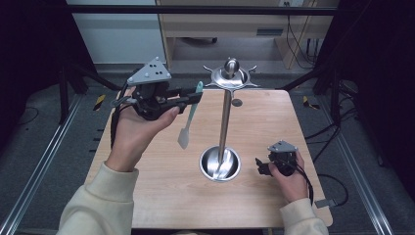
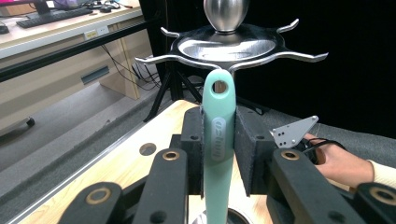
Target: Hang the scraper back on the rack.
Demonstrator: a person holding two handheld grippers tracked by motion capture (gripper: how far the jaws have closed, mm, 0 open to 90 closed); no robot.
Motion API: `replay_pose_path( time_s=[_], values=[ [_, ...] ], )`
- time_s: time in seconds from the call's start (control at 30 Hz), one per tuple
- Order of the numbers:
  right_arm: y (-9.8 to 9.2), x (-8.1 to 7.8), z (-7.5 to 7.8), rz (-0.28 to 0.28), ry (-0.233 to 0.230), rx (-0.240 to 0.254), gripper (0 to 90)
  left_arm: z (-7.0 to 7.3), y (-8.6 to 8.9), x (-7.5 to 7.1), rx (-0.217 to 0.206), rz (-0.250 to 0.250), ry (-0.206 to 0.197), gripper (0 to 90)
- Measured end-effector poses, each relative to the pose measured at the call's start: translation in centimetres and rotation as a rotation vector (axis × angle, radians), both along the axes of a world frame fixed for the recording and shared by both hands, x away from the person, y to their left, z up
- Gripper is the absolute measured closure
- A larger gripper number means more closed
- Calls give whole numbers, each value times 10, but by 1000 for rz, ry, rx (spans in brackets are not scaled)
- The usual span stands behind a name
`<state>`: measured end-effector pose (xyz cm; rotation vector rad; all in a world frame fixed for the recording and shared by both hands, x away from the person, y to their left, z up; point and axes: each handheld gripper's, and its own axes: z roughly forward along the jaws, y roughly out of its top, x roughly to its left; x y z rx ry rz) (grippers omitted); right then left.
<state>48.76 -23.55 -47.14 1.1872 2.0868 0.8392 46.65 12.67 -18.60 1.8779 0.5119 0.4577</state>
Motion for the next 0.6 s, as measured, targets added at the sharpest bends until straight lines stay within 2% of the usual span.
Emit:
replay_pose_path(
  time_s=[0.6],
  values=[
    [0,0,0,0,0,5,90,-2,-3,1,-4,-15,6,742]
  ],
)
